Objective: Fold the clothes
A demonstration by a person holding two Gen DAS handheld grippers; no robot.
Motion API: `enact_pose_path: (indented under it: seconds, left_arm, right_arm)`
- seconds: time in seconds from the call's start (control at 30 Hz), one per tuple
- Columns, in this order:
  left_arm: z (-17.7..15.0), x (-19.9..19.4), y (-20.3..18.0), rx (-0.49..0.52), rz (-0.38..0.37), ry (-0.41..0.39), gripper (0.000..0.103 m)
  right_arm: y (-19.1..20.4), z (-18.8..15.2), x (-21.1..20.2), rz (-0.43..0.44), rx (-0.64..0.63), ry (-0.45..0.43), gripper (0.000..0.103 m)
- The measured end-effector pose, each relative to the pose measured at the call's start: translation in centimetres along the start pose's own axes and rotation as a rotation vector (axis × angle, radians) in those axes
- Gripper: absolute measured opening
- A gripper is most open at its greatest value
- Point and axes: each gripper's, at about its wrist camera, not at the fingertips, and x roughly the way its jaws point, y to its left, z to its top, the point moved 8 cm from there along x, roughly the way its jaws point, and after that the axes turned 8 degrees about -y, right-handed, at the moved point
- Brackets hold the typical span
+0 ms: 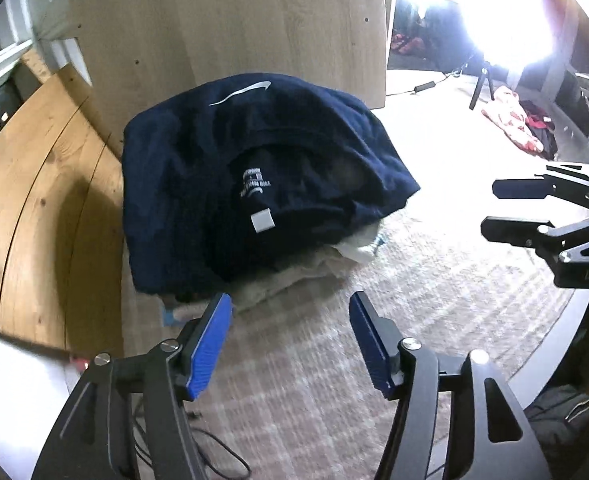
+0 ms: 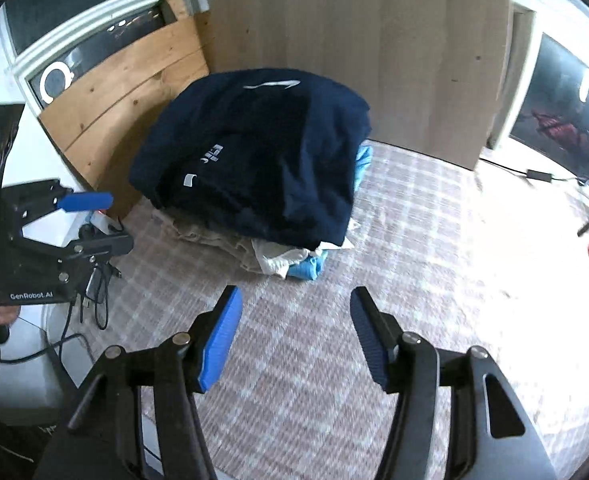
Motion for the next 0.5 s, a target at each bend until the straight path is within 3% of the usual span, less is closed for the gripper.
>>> enact_pose_path:
  seconds: [0.17, 0.5]
  left_arm:
    - [-0.3, -2.3, 0.6, -0.055, 0.067, -0.051, 0.061]
    - [-1.0, -6.8, 1.9, -0.165, 0.105, -0.140, 0.062]
  right_arm:
    - [0.3, -0.8, -2.2, -0.044, 0.001, -0.018, 0.057]
    - [1.4, -1.5, -5.9, -0.074, 0.003, -0.064, 0.058]
